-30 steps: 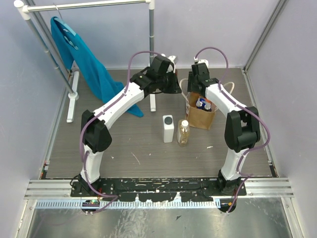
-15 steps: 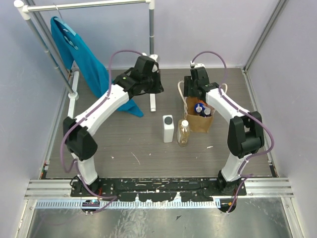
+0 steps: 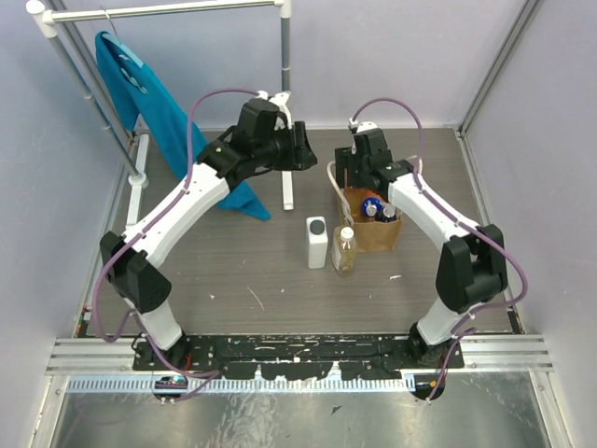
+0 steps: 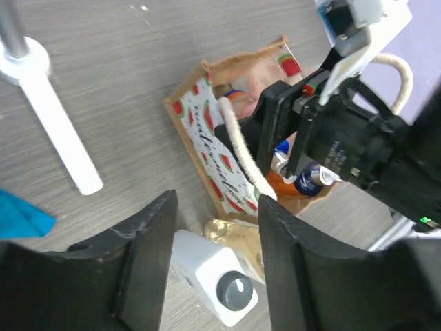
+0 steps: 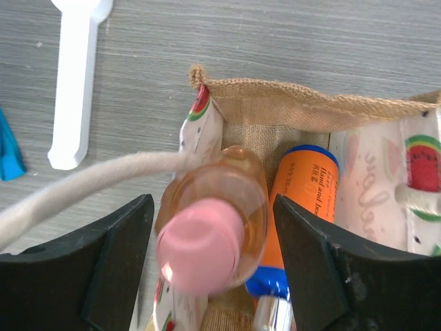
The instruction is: Take the personal care products out of the canvas bag
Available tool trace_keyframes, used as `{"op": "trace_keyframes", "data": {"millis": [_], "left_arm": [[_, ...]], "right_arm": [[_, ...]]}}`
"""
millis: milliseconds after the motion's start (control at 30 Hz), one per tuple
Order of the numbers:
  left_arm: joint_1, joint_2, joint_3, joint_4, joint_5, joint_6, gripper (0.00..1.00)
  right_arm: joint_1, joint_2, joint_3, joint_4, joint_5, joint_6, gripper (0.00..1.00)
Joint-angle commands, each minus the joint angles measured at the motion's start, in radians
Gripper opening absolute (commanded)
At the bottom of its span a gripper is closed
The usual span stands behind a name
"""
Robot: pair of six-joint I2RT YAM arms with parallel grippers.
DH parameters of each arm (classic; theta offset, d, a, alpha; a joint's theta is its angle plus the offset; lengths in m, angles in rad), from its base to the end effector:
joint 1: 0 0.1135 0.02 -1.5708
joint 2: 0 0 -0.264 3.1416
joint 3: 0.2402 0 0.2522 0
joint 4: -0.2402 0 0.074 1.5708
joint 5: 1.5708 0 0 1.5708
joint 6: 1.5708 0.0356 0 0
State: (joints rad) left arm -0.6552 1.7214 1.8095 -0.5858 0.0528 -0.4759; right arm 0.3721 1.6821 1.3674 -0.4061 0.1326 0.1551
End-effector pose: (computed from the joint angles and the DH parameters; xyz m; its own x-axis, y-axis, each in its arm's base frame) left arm 0.3117 -0.2419 0.4035 -0.6321 -0.0912 -0.7695 0.4001 0.8120 -0.4250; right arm 0.3584 0.1348 0.2850 -0.6488 -0.0888 -0.7557 -0.1696 0.9851 0.0298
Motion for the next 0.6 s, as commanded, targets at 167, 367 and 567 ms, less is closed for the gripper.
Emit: {"op": "trace_keyframes", "data": {"millis": [167, 367, 567], "left_arm": [[-0.017, 0.118, 0.015, 0.151, 0.201, -0.06, 0.73], [-0.033, 0.215, 0.078, 0.174, 0.256, -0.087, 0.75], [-0.033, 0.235, 0.088, 0.126, 0.25, -0.066, 0.0]], "right_arm": [[0.005, -0.199, -0.016, -0.007, 0.077, -0.019, 0.78], [-0.006, -0.217, -0.018, -0.034, 0.104, -0.015, 0.78], [-0.01, -0.181, -0.033, -0.009, 0.009, -0.011, 0.76]]}}
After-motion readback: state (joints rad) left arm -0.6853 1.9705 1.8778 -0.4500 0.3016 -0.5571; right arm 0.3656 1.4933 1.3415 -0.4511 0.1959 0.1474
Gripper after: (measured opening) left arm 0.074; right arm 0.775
